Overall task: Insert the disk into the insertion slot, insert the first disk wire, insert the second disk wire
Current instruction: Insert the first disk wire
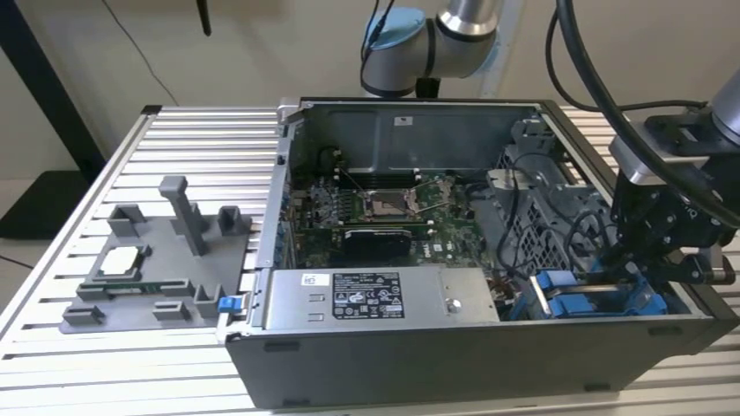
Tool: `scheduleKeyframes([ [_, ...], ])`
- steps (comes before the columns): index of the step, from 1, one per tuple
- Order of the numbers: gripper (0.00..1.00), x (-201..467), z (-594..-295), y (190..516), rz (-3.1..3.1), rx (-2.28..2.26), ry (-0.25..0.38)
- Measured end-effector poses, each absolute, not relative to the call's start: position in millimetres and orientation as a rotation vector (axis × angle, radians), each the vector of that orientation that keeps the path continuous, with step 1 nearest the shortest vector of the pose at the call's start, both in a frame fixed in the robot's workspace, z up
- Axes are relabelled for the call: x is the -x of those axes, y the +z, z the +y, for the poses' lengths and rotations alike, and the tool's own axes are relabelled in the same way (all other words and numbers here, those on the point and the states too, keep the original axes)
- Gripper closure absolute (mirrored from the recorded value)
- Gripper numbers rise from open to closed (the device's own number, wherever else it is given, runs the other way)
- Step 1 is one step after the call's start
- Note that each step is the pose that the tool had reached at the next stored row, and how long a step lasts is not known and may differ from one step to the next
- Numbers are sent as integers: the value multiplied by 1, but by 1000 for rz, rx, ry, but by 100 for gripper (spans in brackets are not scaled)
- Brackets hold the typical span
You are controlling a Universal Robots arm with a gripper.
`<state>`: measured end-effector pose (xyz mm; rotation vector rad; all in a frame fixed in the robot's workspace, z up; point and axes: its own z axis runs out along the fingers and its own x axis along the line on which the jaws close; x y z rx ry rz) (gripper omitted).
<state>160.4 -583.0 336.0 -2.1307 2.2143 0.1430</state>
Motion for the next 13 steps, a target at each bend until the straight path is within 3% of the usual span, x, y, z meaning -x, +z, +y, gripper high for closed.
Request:
scheduleKeyframes([
  [13,100,-160,-583,336,2208,2125,155],
])
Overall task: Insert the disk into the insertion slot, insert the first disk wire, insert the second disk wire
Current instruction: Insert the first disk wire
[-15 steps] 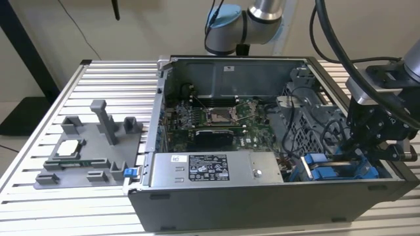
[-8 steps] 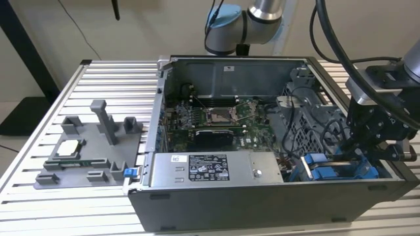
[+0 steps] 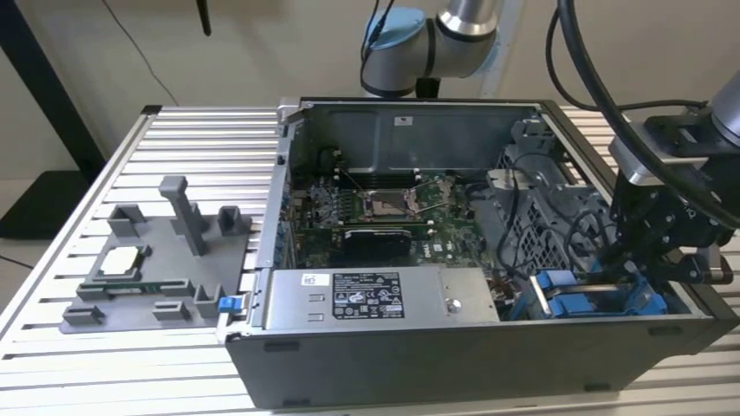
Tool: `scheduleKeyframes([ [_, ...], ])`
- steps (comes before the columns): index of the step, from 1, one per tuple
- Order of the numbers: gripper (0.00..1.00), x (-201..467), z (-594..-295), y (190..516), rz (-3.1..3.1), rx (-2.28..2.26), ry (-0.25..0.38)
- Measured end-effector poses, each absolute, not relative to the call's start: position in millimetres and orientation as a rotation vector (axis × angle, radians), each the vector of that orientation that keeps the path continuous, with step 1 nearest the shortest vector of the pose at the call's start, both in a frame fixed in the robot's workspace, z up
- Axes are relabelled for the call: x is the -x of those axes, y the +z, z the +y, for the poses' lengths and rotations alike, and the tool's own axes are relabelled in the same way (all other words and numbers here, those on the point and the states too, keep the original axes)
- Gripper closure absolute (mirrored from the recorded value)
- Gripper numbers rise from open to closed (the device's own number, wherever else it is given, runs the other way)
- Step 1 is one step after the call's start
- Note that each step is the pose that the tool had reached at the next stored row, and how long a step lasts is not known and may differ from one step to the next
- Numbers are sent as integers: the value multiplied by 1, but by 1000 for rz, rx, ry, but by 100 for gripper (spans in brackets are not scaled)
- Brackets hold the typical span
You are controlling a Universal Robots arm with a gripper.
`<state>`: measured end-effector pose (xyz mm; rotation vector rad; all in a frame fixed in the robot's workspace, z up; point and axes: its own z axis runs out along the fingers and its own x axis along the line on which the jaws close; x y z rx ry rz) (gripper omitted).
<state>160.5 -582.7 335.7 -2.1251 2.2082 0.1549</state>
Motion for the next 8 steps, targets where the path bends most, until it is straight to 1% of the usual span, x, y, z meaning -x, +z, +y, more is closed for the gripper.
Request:
scheduleKeyframes([
  [8,100,-161,-583,343,2207,2124,157],
])
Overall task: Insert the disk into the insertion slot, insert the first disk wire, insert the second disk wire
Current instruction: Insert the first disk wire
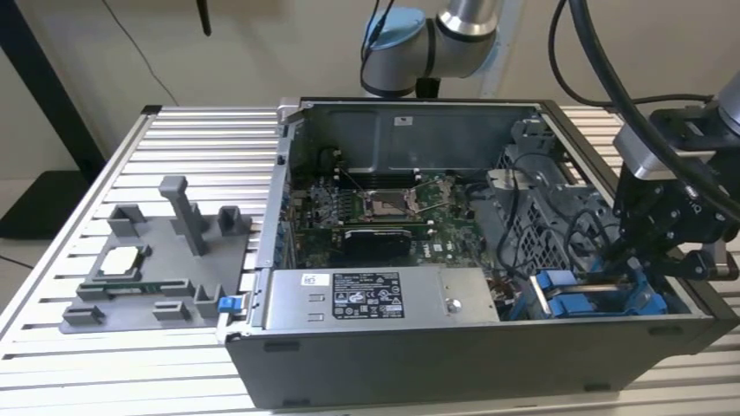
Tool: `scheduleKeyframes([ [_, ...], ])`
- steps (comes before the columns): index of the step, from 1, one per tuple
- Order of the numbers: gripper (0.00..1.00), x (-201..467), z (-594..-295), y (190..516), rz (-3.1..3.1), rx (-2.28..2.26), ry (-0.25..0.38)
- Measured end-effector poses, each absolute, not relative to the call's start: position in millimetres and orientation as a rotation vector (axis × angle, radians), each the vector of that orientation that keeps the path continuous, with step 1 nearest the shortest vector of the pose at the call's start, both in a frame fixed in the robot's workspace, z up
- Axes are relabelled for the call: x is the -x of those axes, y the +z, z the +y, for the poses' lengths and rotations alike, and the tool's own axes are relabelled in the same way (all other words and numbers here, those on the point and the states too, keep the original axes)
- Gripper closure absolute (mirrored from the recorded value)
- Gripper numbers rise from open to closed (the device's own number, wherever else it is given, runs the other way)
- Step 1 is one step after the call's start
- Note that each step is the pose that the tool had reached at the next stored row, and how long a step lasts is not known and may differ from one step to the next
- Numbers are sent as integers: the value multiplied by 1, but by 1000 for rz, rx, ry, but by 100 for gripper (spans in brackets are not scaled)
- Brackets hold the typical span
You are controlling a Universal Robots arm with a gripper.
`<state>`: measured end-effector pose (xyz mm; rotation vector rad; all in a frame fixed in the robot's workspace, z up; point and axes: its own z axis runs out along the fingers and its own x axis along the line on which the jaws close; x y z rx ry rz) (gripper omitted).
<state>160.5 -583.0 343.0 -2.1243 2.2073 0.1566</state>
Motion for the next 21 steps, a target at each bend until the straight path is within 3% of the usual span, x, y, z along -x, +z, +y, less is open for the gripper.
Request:
scheduleKeyframes([
  [21,100,-160,-586,335,2201,2112,175],
])
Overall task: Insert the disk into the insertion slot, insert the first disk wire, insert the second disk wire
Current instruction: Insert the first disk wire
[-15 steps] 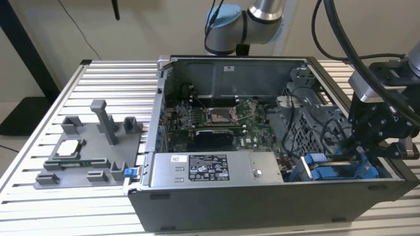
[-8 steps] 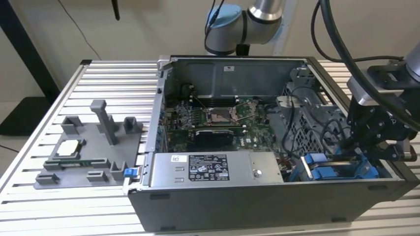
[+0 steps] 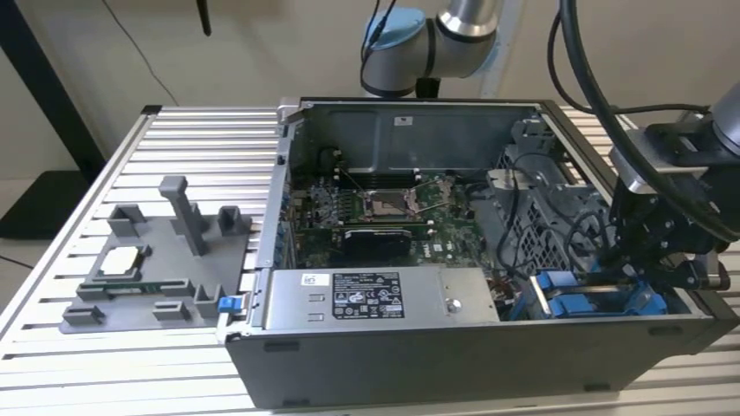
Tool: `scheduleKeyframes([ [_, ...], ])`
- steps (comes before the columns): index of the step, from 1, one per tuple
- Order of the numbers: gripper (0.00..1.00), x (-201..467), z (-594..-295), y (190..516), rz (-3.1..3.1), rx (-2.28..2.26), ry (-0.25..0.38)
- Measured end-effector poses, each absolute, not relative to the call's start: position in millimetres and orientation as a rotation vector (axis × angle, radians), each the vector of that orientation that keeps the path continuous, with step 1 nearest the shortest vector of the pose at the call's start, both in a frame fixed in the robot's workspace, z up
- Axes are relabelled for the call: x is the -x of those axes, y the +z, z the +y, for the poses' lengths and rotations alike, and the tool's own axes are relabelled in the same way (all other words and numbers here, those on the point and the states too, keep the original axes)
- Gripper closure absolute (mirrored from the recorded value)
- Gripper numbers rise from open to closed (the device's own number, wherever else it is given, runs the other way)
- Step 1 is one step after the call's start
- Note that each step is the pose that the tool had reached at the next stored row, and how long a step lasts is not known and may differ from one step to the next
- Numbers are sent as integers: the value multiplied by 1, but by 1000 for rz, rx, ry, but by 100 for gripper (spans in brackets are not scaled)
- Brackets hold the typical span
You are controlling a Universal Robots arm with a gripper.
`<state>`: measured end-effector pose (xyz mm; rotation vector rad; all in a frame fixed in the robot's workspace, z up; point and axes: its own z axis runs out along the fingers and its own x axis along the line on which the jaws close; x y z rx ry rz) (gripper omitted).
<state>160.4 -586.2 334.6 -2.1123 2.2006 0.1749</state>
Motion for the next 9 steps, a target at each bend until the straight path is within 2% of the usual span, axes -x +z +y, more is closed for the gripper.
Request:
scheduleKeyframes([
  [7,100,-160,-588,327,2202,2110,175],
  [8,0,-160,-588,327,2202,2110,176],
  [9,0,-160,-588,327,2201,2109,177],
])
